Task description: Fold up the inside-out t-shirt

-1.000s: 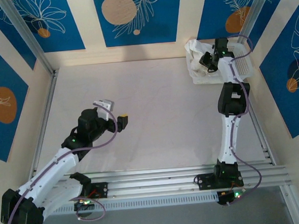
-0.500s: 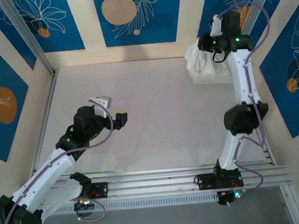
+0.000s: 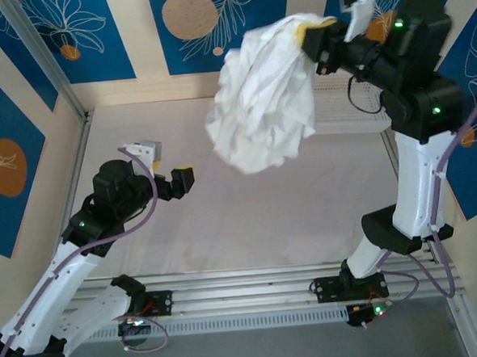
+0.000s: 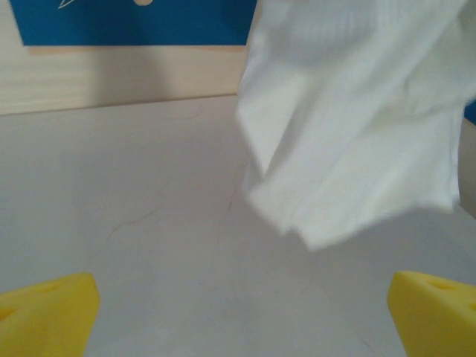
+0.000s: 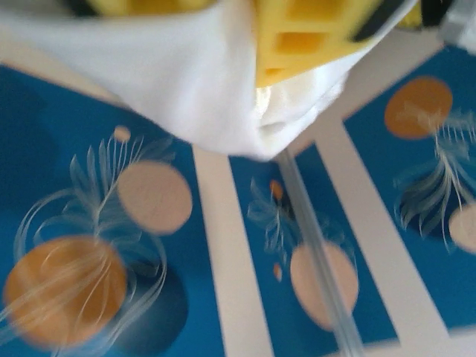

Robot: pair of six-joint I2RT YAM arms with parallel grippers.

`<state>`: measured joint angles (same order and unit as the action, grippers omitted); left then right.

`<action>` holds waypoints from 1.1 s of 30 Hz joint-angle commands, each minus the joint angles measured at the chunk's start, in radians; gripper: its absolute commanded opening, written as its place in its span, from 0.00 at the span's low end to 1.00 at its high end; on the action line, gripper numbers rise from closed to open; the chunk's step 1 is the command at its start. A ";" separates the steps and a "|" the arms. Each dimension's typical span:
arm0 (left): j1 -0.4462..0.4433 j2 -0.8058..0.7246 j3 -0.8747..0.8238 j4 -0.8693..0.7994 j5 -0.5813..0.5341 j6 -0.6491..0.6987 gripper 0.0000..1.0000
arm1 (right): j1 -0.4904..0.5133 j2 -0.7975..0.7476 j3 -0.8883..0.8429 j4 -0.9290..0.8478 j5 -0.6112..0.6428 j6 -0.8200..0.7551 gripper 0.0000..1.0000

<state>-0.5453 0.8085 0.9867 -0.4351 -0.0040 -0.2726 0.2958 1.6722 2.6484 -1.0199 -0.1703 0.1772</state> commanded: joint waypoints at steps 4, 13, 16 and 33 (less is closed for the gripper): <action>-0.008 -0.024 0.039 -0.193 -0.109 -0.042 0.99 | 0.058 0.063 -0.218 -0.234 0.377 -0.136 0.99; -0.001 0.171 0.033 -0.304 -0.100 -0.103 0.97 | -0.140 -0.419 -0.875 -0.156 0.402 0.060 0.99; 0.013 0.292 0.035 -0.304 -0.090 -0.175 0.88 | -0.160 -0.629 -1.240 0.013 0.199 0.217 0.98; 0.100 0.597 -0.143 -0.026 0.093 -0.300 0.42 | 0.280 -0.265 -1.874 0.583 0.003 0.572 0.54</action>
<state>-0.4599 1.3956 0.8791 -0.5514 0.0204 -0.5453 0.5438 1.3853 0.7868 -0.5446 -0.1238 0.6914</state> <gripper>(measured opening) 0.460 0.670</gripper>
